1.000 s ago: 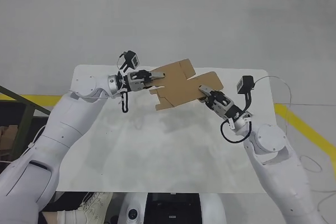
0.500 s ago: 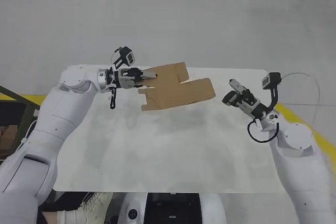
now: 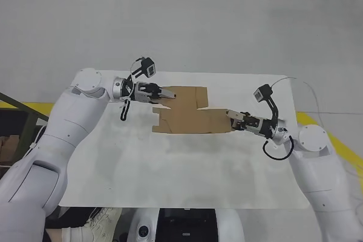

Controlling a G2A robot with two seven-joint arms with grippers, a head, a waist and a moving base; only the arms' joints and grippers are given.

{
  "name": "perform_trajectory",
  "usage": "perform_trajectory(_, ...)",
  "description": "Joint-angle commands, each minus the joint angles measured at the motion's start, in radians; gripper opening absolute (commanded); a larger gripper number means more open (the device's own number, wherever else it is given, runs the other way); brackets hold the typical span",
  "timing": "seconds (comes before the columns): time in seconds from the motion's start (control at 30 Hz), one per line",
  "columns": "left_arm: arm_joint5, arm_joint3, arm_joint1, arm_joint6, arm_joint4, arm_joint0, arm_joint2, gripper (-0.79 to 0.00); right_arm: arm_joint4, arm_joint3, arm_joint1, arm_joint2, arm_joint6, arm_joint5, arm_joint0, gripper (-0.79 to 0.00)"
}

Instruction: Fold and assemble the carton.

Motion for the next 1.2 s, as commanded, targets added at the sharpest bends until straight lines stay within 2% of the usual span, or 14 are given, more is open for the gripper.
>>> perform_trajectory(0.0, -0.006, 0.008, -0.005, -0.005, 0.008, -0.004, 0.007, -0.785, 0.007, 0.001, 0.0, -0.008, 0.012, -0.007, 0.003, 0.0)
perform_trajectory(0.33, -0.019, 0.029, -0.028, -0.01, 0.03, -0.021, 0.021, -0.785, 0.002, -0.028, 0.002, -0.054, 0.059, -0.013, 0.004, 0.0)
perform_trajectory(0.43, -0.02, 0.034, -0.033, -0.015, 0.032, -0.021, 0.022, -0.785, 0.005, -0.032, 0.004, -0.056, 0.06, -0.013, 0.003, -0.043)
perform_trajectory(0.53, -0.02, 0.038, -0.037, -0.022, 0.032, -0.02, 0.022, -0.785, 0.017, -0.032, 0.004, -0.059, 0.063, -0.014, 0.004, -0.126)
perform_trajectory(0.87, -0.027, 0.046, -0.05, -0.024, 0.061, -0.02, 0.024, -0.785, 0.029, -0.021, 0.005, -0.085, 0.069, -0.022, 0.023, -0.169)
perform_trajectory(1.0, -0.029, 0.044, -0.054, -0.018, 0.078, -0.021, 0.025, -0.785, 0.029, -0.017, 0.005, -0.094, 0.071, -0.022, 0.03, -0.206)
perform_trajectory(1.17, -0.028, 0.044, -0.059, -0.017, 0.084, -0.022, 0.022, -0.785, 0.029, -0.013, 0.007, -0.099, 0.069, -0.023, 0.033, -0.296)
